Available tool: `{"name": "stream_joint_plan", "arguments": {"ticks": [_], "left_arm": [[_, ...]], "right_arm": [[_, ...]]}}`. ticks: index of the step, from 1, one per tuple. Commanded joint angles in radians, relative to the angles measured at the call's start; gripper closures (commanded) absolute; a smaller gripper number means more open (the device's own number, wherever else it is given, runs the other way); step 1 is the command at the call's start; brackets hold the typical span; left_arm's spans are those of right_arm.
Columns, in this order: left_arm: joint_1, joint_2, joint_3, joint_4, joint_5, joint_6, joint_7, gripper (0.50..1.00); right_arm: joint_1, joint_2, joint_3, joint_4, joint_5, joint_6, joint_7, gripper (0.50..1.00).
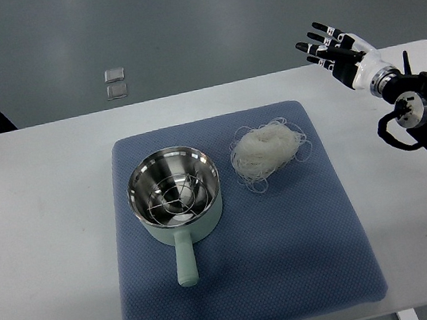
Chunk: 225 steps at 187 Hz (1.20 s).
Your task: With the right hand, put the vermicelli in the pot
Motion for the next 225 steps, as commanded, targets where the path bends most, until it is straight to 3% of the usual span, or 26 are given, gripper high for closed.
{"name": "stream_joint_plan", "arguments": {"ticks": [1,85,121,225], "left_arm": [[0.000,0.000,0.001,0.000,0.000,0.000,0.000,0.500],[0.000,0.000,-0.005,-0.009,0.000,-0.005,-0.003,0.500],[0.000,0.000,-0.005,-0.003,0.000,-0.005,-0.003,0.500],[0.000,0.000,-0.005,-0.001,0.000,-0.005,-0.003,0.500]], "right_arm": [[-0.006,0.001,0.002,-0.005,0.000,-0.005,0.001,0.579],[-0.006,-0.005,-0.021,-0.003,-0.014,0.012,-0.004,0.574],[-0.005,-0.011,-0.023,-0.005,-0.020,0.093,-0.010,0.574],[0.018,-0.033,-0.044,0.009,-0.147,0.123,-0.004,0.576]]}}
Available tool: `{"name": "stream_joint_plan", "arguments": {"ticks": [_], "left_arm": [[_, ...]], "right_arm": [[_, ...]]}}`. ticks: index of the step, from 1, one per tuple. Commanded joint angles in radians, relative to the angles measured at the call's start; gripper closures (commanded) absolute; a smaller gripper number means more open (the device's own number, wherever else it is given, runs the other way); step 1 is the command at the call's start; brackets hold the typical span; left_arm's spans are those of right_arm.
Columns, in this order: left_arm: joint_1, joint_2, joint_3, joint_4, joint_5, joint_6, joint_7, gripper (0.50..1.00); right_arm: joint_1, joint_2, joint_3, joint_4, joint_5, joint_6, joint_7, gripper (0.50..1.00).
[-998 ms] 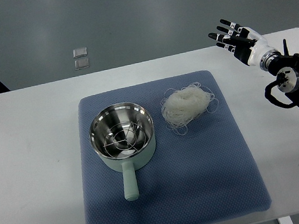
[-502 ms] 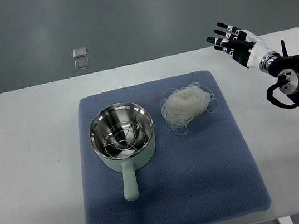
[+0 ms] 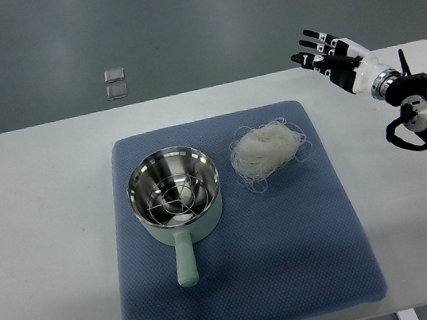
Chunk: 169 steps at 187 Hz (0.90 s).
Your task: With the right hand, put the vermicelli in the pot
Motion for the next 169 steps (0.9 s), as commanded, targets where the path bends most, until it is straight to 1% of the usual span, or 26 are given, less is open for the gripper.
{"name": "stream_joint_plan", "arguments": {"ticks": [1,42,68,84,99,136,169], "left_arm": [[0.000,0.000,0.000,-0.001,0.000,0.000,0.000,0.500],[0.000,0.000,0.000,0.002,0.000,0.000,0.000,0.500],[0.000,0.000,0.001,0.002,0.000,0.000,0.000,0.500],[0.000,0.000,0.001,0.002,0.000,0.000,0.000,0.500],[-0.001,0.000,0.001,0.002,0.000,0.000,0.000,0.500],[0.000,0.000,0.001,0.000,0.000,0.000,0.000,0.500],[0.000,0.000,0.000,-0.005,0.000,0.000,0.000,0.500]], "right_arm": [[0.007,-0.001,0.000,0.005,-0.051,0.016,0.001,0.576],[0.036,-0.021,-0.002,0.019,-0.229,0.093,0.003,0.579],[0.057,-0.054,-0.011,0.057,-0.346,0.142,0.003,0.579],[0.088,-0.080,-0.060,0.094,-0.429,0.174,0.004,0.579],[0.126,-0.123,-0.130,0.142,-0.511,0.201,0.027,0.579],[0.218,-0.169,-0.267,0.240,-0.743,0.223,0.038,0.579],[0.281,-0.160,-0.365,0.284,-0.907,0.226,0.038,0.579]]}}
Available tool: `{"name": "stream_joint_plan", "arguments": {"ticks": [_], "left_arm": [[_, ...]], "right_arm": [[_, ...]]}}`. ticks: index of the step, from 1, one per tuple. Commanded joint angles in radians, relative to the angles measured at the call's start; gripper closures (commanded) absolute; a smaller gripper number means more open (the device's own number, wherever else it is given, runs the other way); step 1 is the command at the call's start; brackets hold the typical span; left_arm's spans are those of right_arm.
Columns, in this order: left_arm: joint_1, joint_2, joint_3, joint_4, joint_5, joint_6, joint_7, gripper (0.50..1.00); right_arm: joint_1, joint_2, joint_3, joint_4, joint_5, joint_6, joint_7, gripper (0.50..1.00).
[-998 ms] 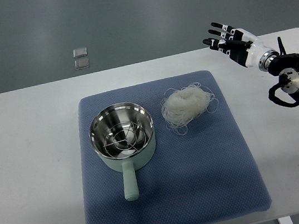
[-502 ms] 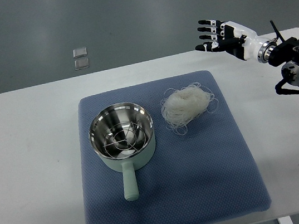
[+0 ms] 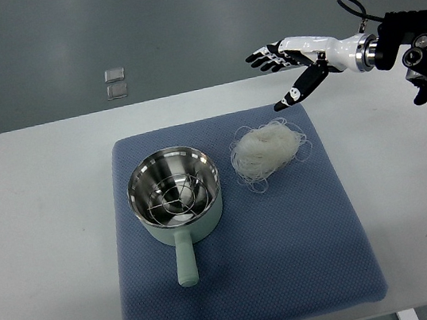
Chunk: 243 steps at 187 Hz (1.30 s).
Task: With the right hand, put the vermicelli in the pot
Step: 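Reach the right hand over the white vermicelli bundle and lower it, then close the right hand fingers around the vermicelli bundle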
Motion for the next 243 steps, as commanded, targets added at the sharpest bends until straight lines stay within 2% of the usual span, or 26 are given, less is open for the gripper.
{"name": "stream_joint_plan", "arguments": {"ticks": [1,67,116,145,161,243], "left_arm": [[0.000,0.000,-0.002,-0.003,0.000,0.000,0.000,0.500],[0.000,0.000,-0.002,-0.005,0.000,0.000,0.000,0.500],[0.000,0.000,-0.002,-0.006,0.000,0.000,0.000,0.500],[0.000,0.000,-0.002,-0.008,0.000,0.000,0.000,0.500],[-0.001,0.000,-0.002,-0.009,0.000,0.000,0.000,0.500],[0.000,0.000,-0.002,-0.009,0.000,0.000,0.000,0.500]], "right_arm": [[0.036,0.008,-0.056,0.020,-0.085,0.001,0.000,0.579],[0.108,0.089,-0.207,0.024,-0.227,-0.007,-0.011,0.579],[0.108,0.138,-0.277,0.006,-0.344,-0.015,-0.026,0.579],[0.106,0.141,-0.325,-0.051,-0.408,-0.068,-0.034,0.579],[0.105,0.181,-0.363,-0.100,-0.436,-0.107,-0.034,0.579],[0.068,0.246,-0.409,-0.117,-0.441,-0.113,-0.034,0.587]]}}
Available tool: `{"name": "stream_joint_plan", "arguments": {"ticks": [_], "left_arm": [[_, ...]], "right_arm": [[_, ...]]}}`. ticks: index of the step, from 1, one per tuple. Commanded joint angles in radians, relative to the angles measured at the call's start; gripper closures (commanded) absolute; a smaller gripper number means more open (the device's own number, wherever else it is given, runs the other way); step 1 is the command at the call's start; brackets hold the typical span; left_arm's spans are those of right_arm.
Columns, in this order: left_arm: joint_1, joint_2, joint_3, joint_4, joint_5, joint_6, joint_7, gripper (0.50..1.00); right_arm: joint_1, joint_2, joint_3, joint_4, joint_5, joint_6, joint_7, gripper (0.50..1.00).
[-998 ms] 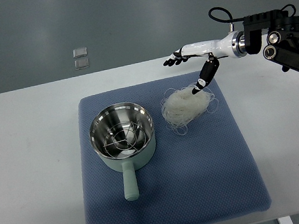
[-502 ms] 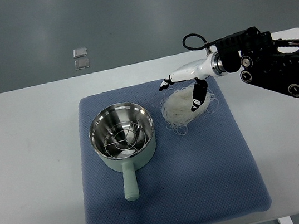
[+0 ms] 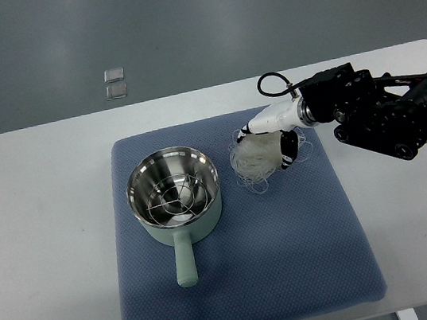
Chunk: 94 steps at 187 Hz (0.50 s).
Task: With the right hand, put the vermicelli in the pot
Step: 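Close the right hand fingers around the vermicelli bundle, then carry the held vermicelli with the right hand over the steel pot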
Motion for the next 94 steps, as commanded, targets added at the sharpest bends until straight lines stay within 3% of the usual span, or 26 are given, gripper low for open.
{"name": "stream_joint_plan", "arguments": {"ticks": [1,20,32,40,43,44,45,48,49,94], "left_arm": [[0.001,0.000,0.000,0.000,0.000,0.000,0.000,0.500],[0.000,0.000,0.000,0.000,0.000,0.000,0.000,0.500],[0.001,0.000,0.000,0.000,0.000,0.000,0.000,0.500],[0.000,0.000,0.000,0.000,0.000,0.000,0.000,0.500],[0.000,0.000,0.000,0.001,0.000,0.000,0.000,0.500],[0.000,0.000,0.000,0.001,0.000,0.000,0.000,0.500],[0.001,0.000,0.000,0.001,0.000,0.000,0.000,0.500],[0.001,0.000,0.000,0.001,0.000,0.000,0.000,0.500],[0.001,0.000,0.000,0.001,0.000,0.000,0.000,0.500],[0.000,0.000,0.000,0.001,0.000,0.000,0.000,0.500]], "right_arm": [[-0.014,0.009,-0.009,-0.008,0.000,-0.003,0.000,0.587],[-0.025,0.018,-0.009,-0.018,0.000,-0.017,0.000,0.644],[-0.027,0.030,-0.009,-0.027,0.000,-0.024,0.000,0.728],[-0.025,0.033,-0.009,-0.030,0.000,-0.029,0.000,0.826],[-0.024,0.033,-0.009,-0.033,0.000,-0.030,0.000,0.895],[-0.024,0.033,-0.009,-0.033,0.000,-0.030,0.000,0.895],[-0.022,0.035,-0.009,-0.034,0.000,-0.032,0.000,0.932],[-0.022,0.035,-0.009,-0.037,0.000,-0.032,0.000,0.963],[-0.021,0.035,-0.009,-0.039,0.000,-0.032,0.000,0.999],[0.004,0.023,0.003,-0.062,0.004,-0.096,0.002,1.000]]}}
